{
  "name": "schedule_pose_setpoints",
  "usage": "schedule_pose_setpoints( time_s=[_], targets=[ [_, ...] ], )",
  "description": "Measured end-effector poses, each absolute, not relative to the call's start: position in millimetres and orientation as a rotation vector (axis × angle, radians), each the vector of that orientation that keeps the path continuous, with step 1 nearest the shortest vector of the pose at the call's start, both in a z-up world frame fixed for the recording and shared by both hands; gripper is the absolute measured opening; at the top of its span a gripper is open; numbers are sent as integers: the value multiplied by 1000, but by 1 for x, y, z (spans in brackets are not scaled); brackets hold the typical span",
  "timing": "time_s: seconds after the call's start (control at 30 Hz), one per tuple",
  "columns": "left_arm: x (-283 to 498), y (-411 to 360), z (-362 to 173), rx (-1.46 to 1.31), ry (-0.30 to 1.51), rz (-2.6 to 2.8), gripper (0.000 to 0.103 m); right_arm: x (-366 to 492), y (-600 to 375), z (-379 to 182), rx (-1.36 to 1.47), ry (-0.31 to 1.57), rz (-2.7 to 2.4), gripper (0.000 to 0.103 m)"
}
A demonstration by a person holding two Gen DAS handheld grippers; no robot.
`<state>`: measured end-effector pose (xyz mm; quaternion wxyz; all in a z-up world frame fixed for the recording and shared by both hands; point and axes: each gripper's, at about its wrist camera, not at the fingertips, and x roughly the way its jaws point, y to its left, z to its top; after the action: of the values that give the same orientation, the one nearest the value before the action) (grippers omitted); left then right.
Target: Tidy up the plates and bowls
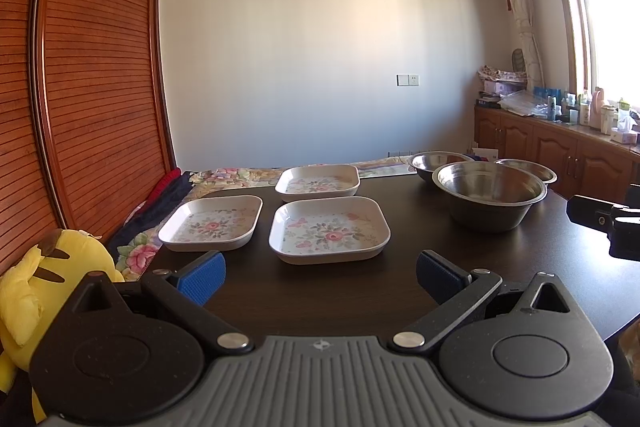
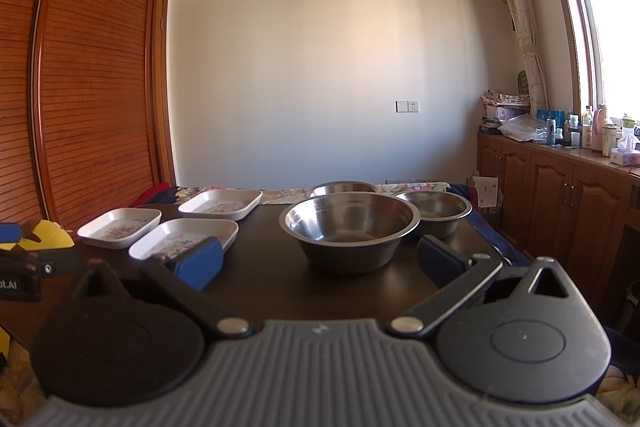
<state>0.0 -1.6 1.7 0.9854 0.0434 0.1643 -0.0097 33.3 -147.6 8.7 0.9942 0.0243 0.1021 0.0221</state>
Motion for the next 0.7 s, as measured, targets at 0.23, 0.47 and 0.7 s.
schedule_pose_setpoints(
  time_s=[0.23, 0.47, 0.7],
  targets=[
    [-1, -2, 1, 86, 328, -19, 103, 33, -148, 8, 50, 206, 47, 103],
    [-1, -2, 1, 86, 327, -19, 103, 34, -150, 8, 53, 210, 43, 103],
    [0, -2, 0, 84, 334, -21, 103, 33, -152, 6, 54, 215, 44, 103]
  ],
)
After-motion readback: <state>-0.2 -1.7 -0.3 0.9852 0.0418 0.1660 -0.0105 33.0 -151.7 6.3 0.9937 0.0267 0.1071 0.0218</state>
